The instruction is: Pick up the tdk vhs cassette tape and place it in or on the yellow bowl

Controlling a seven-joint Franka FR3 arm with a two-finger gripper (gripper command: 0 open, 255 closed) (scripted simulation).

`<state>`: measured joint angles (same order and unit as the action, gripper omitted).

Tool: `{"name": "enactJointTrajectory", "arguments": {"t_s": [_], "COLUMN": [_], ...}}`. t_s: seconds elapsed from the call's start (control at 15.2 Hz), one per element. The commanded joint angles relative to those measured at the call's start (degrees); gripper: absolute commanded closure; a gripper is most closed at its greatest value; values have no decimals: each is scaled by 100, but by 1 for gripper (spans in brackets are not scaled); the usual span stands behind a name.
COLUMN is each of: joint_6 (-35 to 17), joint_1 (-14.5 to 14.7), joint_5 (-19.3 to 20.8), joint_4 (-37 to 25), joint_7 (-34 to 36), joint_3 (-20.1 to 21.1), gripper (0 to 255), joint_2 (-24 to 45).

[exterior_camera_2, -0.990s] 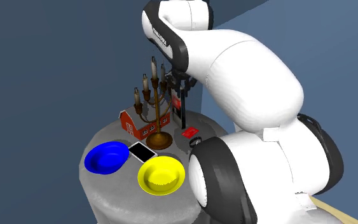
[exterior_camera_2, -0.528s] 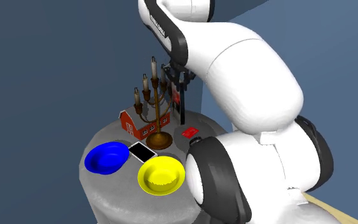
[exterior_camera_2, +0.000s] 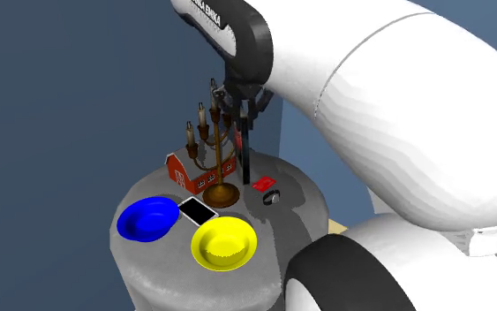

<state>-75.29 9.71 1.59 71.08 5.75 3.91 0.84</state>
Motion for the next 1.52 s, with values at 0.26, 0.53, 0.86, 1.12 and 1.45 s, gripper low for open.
{"name": "enactJointTrajectory", "arguments": {"t_s": [0.26, 0.53, 0.86, 1.12, 1.45], "joint_6": [205, 482, 197, -143, -547], "joint_1": [175, 288, 316, 323, 333], "joint_5": [-84, -169, -221, -243, -266], "joint_4": [862, 1120, 1758, 2304, 2928], "joint_7": [393, 682, 735, 723, 712], "joint_3": [199, 362, 385, 372, 361], "gripper": [255, 255, 255, 255, 255], "joint_2": [-1060, -1594, -1949, -2157, -2378]}}
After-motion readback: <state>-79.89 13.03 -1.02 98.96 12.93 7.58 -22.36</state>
